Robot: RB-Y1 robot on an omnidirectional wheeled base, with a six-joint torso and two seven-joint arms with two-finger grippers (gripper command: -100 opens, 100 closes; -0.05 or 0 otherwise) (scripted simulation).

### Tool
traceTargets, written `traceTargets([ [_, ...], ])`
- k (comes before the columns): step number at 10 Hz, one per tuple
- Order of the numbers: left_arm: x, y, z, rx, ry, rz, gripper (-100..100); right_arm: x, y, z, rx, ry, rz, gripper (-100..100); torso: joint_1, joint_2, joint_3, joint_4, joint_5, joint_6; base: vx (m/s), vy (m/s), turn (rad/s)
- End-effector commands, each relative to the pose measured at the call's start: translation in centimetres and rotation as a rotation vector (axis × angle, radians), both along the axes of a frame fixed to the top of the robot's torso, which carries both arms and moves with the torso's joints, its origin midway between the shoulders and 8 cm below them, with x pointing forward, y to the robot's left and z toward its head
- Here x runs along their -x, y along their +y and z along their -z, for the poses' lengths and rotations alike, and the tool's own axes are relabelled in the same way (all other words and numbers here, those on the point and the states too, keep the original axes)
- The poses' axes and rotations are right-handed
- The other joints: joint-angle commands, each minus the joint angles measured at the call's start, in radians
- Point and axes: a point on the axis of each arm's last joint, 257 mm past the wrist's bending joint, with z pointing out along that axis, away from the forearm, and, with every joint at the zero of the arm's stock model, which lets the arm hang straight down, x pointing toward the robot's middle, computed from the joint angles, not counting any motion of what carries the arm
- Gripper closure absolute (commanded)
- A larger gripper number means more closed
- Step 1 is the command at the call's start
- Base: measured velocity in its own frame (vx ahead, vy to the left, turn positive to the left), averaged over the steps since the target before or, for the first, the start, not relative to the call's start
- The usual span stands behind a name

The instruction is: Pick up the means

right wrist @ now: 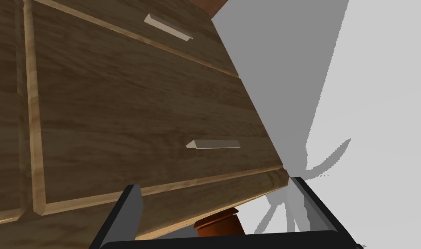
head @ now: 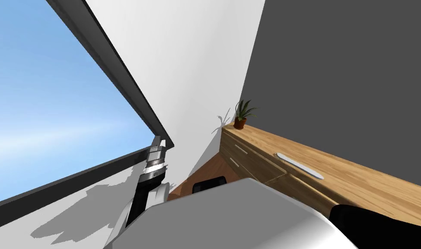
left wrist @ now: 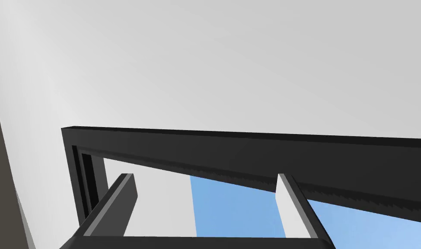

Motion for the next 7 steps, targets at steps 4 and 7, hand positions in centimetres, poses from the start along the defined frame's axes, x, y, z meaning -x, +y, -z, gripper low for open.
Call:
traceTargets([
  [4,0.0,0.0,0.0,0.0,0.0,0.0,0,7.8,-2.7,0.6,0.054,0.201,-0.014,-100,-0.003,0.0,0.0,0.0,-0.001,0.001,-0.031,-0.046,0.367],
  [7,0.0,0.0,0.0,0.0,0.0,0.0,0,14.2,-4.2,0.1,0.084,0.36,-0.022,-100,-0.002,0.0,0.0,0.0,0.0,0.001,-0.035,-0.051,0.376],
])
